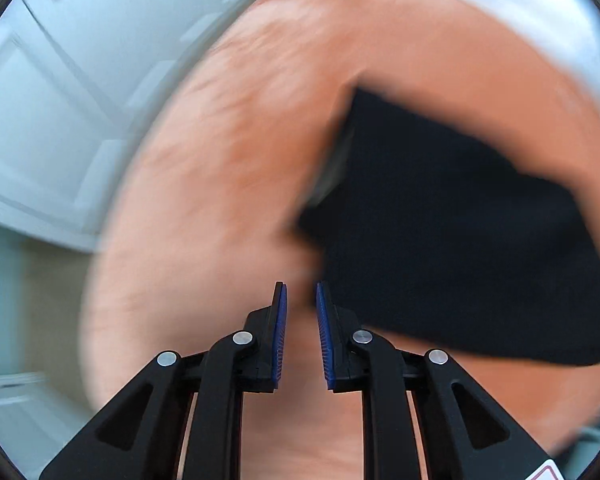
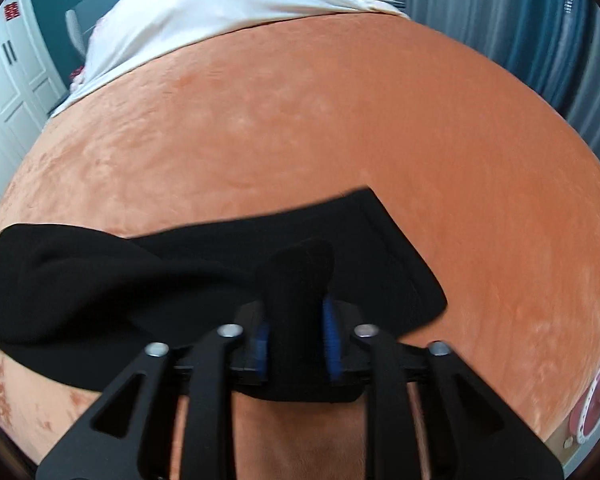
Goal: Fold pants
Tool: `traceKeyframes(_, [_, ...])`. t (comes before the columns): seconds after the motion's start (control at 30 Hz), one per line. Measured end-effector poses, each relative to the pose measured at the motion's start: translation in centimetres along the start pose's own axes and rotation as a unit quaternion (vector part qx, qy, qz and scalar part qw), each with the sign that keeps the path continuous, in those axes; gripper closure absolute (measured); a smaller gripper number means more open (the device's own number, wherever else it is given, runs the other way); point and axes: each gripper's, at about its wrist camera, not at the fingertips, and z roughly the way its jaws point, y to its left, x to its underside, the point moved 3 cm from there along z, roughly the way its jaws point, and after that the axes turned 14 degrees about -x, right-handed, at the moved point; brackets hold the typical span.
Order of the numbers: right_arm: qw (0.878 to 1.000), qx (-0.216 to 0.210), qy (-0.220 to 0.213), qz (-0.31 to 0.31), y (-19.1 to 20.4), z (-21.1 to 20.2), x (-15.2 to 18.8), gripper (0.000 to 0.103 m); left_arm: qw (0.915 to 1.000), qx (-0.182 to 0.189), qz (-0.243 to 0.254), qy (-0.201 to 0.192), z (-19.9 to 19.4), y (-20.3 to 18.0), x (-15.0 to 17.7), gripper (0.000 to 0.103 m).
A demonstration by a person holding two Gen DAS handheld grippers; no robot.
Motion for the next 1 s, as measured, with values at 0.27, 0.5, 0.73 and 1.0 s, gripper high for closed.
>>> traceKeyframes(0.27, [0.999, -0.002, -0.049, 0.023, -1.0, -6.3, 0.2, 0.037, 0.9894, -0.023, -0.048, -0.136, -9.9, -1.3, 2.4, 0.032])
traceKeyframes(0.5, [0.993, -0.062, -0.048, 0.093, -2.1, -6.3, -0.3, 0.036, 0.9788, 0.056, -0.022, -0.196, -18.1, -9.7, 5.9, 0.020])
traceKeyframes(0.73, [0.979, -0.105, -0.045, 0.166, -3.8, -8.3, 3.2, 0.027, 0.9744, 0.144, 0.027, -0.170, -20.8, -17.3, 10.2, 0.020])
traceKeyframes(1.0, [0.901, -0.235, -0.078, 0.355, -7.6, -8.9, 2.1, 0.026, 0.9730, 0.159, 0.063, -0.154, -21.8, -21.7, 13.3, 0.020])
